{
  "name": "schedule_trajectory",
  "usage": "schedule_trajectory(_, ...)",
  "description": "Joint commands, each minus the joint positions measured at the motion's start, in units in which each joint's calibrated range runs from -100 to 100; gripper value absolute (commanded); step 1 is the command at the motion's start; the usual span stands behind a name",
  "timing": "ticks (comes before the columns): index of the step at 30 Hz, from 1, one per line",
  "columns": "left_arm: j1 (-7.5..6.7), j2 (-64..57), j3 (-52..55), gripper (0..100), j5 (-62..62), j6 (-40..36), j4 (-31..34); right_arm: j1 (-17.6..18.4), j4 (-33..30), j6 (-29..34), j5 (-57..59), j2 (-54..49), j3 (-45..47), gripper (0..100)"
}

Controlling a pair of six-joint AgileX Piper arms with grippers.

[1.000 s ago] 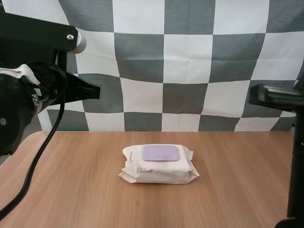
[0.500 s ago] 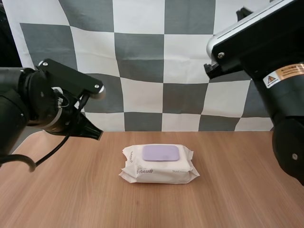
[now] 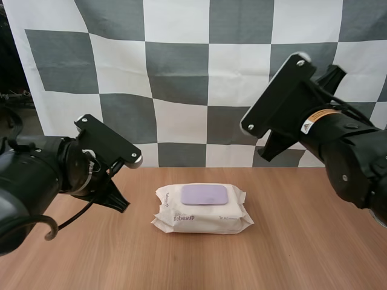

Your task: Open the wet wipes lid

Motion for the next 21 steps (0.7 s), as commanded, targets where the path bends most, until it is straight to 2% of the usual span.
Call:
schedule_trajectory(1, 0.08, 5.21, 0.92, 0, -5.36, 8.58, -8.75, 0.0, -15.09, 7.47, 50.2, 5.55, 0.02, 0)
schedule_trajectory(4, 1.29, 9.51, 0.92, 0, -9.68, 11.47, -14.74, 0.0, -21.09, 14.41, 52.77, 7.43, 0.02, 0)
schedule_trajectory(8, 4.91, 14.99, 0.92, 0, -10.36, 23.93, -29.23, 0.0, -23.51, 14.62, 51.35, 7.41, 0.02, 0)
schedule_trajectory(11, 8.96, 18.64, 0.92, 0, -6.57, 34.55, -43.62, 0.0, -24.93, 14.62, 47.21, 7.41, 0.02, 0)
schedule_trajectory(12, 9.78, 19.29, 0.92, 0, -4.5, 37.03, -46.27, 0.0, -25.05, 14.41, 45.79, 7.41, 0.02, 0)
schedule_trajectory(13, 11.84, 20.74, 0.8, 0, 2.89, 43.97, -51.79, 0.0, -25.05, 13.86, 44.98, 7.41, 0.02, 0)
schedule_trajectory(15, 14.06, 22.19, 0.8, 0, 11.76, 49.11, -58.69, 0.0, -24.93, 13.58, 43.76, 7.41, 0.02, 0)
schedule_trajectory(17, 15.69, 23.44, 0.8, 0, 19.83, 51.98, -63.75, 0.0, -24.93, 12.55, 42.35, 7.41, 0.02, 0)
schedule_trajectory(21, 16.53, 25.01, 0.8, 0, 33.37, 56.86, -68.37, 0.0, -24.93, 12.33, 41.14, 7.41, 0.02, 0)
